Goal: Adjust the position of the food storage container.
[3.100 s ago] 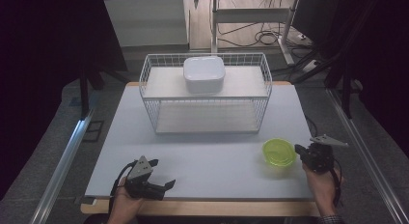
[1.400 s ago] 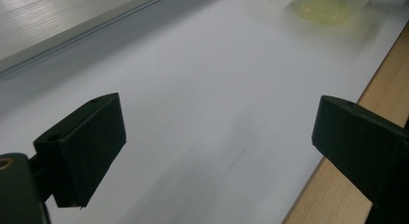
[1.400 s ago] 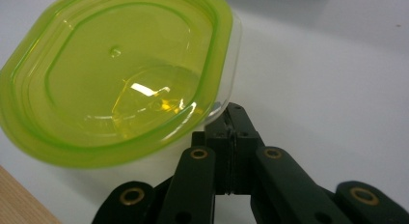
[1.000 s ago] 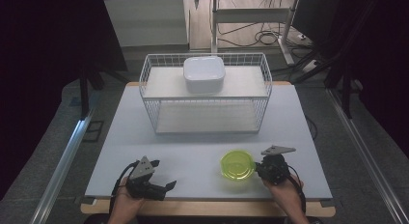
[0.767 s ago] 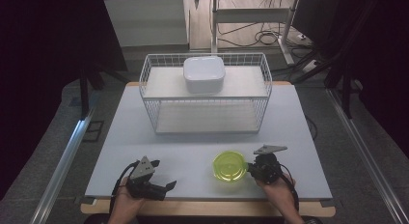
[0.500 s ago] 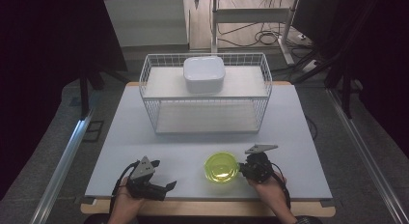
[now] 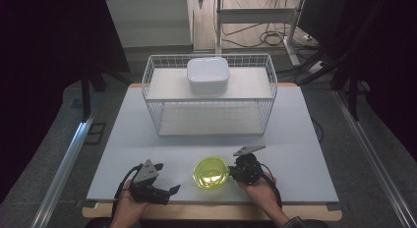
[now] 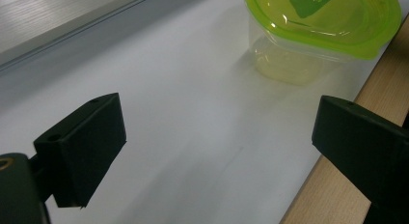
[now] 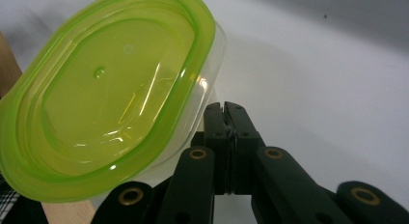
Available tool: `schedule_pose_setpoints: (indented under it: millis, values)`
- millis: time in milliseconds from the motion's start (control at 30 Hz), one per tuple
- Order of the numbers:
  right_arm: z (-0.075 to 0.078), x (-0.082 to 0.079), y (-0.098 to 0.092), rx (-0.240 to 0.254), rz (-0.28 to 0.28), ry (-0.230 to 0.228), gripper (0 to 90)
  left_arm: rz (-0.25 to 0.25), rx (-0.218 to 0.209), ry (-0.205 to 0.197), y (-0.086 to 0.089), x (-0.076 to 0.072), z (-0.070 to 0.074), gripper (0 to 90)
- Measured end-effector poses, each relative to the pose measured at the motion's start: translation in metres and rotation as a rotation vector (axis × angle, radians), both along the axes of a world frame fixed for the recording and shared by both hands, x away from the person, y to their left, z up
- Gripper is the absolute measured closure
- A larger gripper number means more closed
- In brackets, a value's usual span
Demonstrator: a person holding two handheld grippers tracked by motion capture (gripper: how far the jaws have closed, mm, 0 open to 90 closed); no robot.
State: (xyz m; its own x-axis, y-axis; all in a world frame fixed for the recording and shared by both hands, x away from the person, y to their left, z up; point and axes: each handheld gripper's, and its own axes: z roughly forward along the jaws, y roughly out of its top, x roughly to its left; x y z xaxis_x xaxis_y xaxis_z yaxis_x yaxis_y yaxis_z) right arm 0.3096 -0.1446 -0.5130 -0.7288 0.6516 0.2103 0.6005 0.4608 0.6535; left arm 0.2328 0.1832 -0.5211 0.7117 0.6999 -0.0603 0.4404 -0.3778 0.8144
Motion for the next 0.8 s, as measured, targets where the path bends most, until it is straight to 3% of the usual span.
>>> schedule_pose_setpoints:
  millis: [133,233,400,600,800]
  values:
    - [0.0,0.0,-0.001,-0.013,0.001,-0.015,87.6,-0.001,-0.001,0.002,0.001,0.0,0.0,4.5]
    - [0.002,0.001,-0.007,-0.035,-0.018,-0.063,85.4,-0.001,-0.001,0.001,0.001,-0.001,0.0,4.5]
    - [0.008,-0.001,-0.017,-0.057,-0.04,-0.104,80.4,0.002,-0.005,0.003,0.002,0.0,0.001,4.5]
    - [0.014,-0.005,-0.03,-0.069,-0.052,-0.157,70.0,0.002,-0.01,0.01,0.004,0.0,0.001,4.5]
    - [0.023,-0.011,-0.04,-0.06,-0.058,-0.207,58.3,0.0,0.012,0.007,0.004,-0.003,0.001,4.5]
